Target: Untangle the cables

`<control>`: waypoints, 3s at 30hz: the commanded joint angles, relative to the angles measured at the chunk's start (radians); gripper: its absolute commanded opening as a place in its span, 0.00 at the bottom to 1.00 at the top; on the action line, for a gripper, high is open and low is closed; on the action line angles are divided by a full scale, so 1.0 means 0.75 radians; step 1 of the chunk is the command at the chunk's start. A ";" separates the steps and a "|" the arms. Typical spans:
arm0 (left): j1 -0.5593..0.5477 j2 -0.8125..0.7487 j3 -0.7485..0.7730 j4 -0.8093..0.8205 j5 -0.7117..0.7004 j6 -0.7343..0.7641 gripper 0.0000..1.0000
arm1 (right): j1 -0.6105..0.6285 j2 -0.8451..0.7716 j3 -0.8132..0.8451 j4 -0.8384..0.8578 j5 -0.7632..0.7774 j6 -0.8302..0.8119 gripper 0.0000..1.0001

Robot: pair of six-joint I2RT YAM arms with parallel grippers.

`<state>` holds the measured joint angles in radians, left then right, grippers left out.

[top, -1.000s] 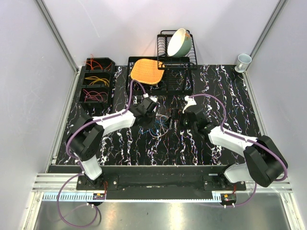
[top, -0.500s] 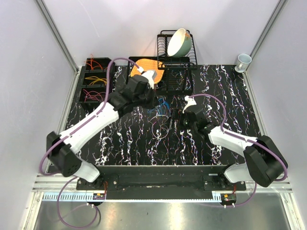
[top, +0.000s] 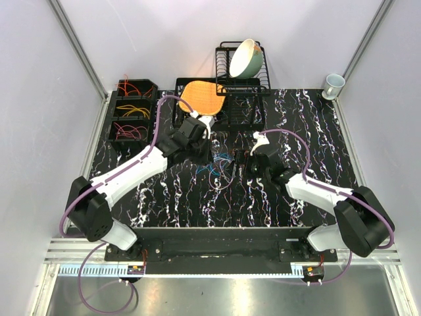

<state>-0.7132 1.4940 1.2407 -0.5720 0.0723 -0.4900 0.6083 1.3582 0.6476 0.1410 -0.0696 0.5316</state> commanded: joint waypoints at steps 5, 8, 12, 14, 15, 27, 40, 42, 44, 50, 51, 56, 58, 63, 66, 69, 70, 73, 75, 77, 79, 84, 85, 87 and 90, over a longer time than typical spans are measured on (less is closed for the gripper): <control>0.006 -0.069 0.055 0.055 -0.041 0.007 0.00 | -0.007 -0.005 0.047 0.029 0.005 0.001 0.97; 0.008 -0.098 0.119 0.039 -0.059 0.029 0.00 | -0.005 -0.003 0.049 0.029 0.005 0.001 0.96; 0.026 -0.123 0.292 -0.025 -0.082 0.095 0.00 | -0.007 0.001 0.053 0.029 0.001 -0.001 0.96; 0.035 -0.121 0.425 -0.076 -0.094 0.134 0.00 | -0.005 0.001 0.053 0.029 0.001 -0.001 0.96; 0.039 -0.117 0.466 -0.090 -0.094 0.148 0.00 | -0.005 0.001 0.053 0.029 0.001 -0.001 0.96; 0.098 -0.278 0.522 -0.113 -0.274 0.187 0.00 | -0.005 0.001 0.051 0.029 0.003 -0.001 0.97; 0.188 -0.368 0.260 -0.055 -0.254 0.144 0.00 | -0.007 0.003 0.055 0.025 0.001 -0.001 0.98; 0.200 -0.360 0.232 -0.055 -0.260 0.142 0.00 | -0.007 0.005 0.055 0.025 0.003 -0.001 0.98; 0.221 -0.352 0.189 -0.057 -0.260 0.134 0.00 | -0.005 0.005 0.057 0.023 0.001 0.001 0.98; 0.339 -0.356 0.129 -0.060 -0.215 0.122 0.00 | -0.005 0.009 0.061 0.019 0.001 0.001 0.98; 0.356 -0.358 0.127 -0.057 -0.209 0.122 0.00 | -0.005 0.011 0.061 0.017 0.003 0.001 0.98; 0.505 -0.360 0.109 0.006 -0.105 0.115 0.00 | -0.005 0.011 0.063 0.017 0.001 0.001 0.98; 0.562 -0.360 0.101 0.034 -0.033 0.113 0.02 | -0.005 0.011 0.063 0.015 0.005 0.001 0.98; 0.662 -0.319 0.182 0.055 -0.059 0.105 0.00 | -0.005 0.009 0.063 0.015 0.003 0.001 0.98; 0.728 -0.278 0.250 0.051 -0.139 0.081 0.00 | -0.007 0.011 0.063 0.015 0.005 0.001 0.98; 0.779 -0.235 0.305 0.077 -0.152 0.075 0.00 | -0.005 0.011 0.063 0.015 0.005 0.001 0.98; 0.803 -0.209 0.323 0.080 -0.152 0.070 0.00 | -0.007 0.011 0.063 0.017 0.003 -0.001 0.98; 0.828 -0.166 0.393 0.073 -0.137 0.068 0.00 | -0.005 0.013 0.063 0.017 0.005 0.003 0.98; 0.832 -0.151 0.407 0.067 -0.141 0.062 0.00 | -0.005 0.013 0.063 0.019 0.005 0.001 0.98; 0.832 -0.155 0.377 0.075 -0.105 0.044 0.00 | -0.005 0.013 0.063 0.017 0.005 0.001 0.98; 0.830 -0.170 0.304 0.100 -0.043 0.030 0.00 | -0.005 0.011 0.063 0.019 0.003 0.001 0.97; 0.830 -0.243 0.070 0.173 0.055 -0.017 0.00 | -0.005 0.013 0.063 0.021 0.001 -0.001 0.97; 0.830 -0.255 -0.027 0.200 0.085 -0.030 0.00 | -0.005 0.015 0.063 0.023 0.001 -0.001 0.98; 0.828 -0.264 -0.104 0.247 0.177 -0.028 0.00 | -0.005 0.013 0.063 0.023 -0.001 0.001 0.97; 0.830 -0.254 -0.184 0.243 0.168 0.005 0.00 | -0.007 0.017 0.063 0.021 0.001 0.001 0.98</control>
<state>-0.0906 1.3293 1.1488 -0.4683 0.1303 -0.4911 0.6083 1.3689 0.6525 0.1341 -0.0704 0.5320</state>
